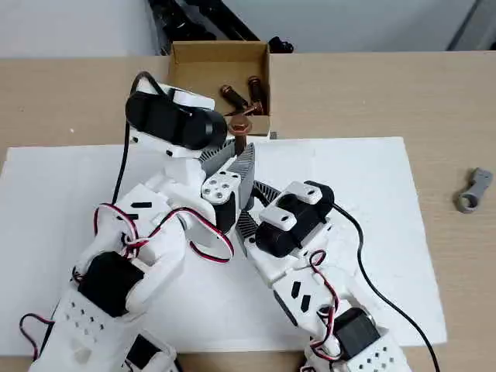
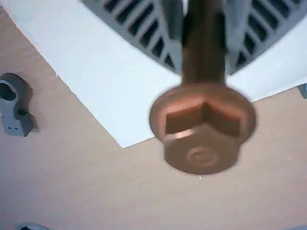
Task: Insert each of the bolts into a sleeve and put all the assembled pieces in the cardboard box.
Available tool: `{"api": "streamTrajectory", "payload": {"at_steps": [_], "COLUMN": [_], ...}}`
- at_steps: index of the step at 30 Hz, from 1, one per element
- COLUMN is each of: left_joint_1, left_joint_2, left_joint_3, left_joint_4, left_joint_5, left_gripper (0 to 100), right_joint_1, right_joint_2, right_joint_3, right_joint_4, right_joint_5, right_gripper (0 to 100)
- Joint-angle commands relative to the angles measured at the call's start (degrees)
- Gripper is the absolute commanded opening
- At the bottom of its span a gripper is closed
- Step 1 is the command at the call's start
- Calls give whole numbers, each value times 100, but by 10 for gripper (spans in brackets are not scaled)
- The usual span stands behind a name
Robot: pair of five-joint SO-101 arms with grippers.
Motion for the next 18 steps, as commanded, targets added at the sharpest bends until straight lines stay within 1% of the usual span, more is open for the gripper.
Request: {"api": "streamTrajectory", "payload": {"at_steps": [1,8,18], "left_joint_1": [9,18,9], "left_joint_2": [-105,-70,-70], "left_joint_3": [-48,-40,479], "left_joint_4": [79,132,-185], "left_joint_5": [44,62,44], "left_gripper": [5,5,5], "right_joint_1": [-22,-22,-22], "right_joint_2": [-84,-84,-84], "right_joint_3": [-211,-211,-220], "right_joint_4": [-163,-163,-163], "right_joint_5": [62,62,62], "right_gripper": [3,3,3]}}
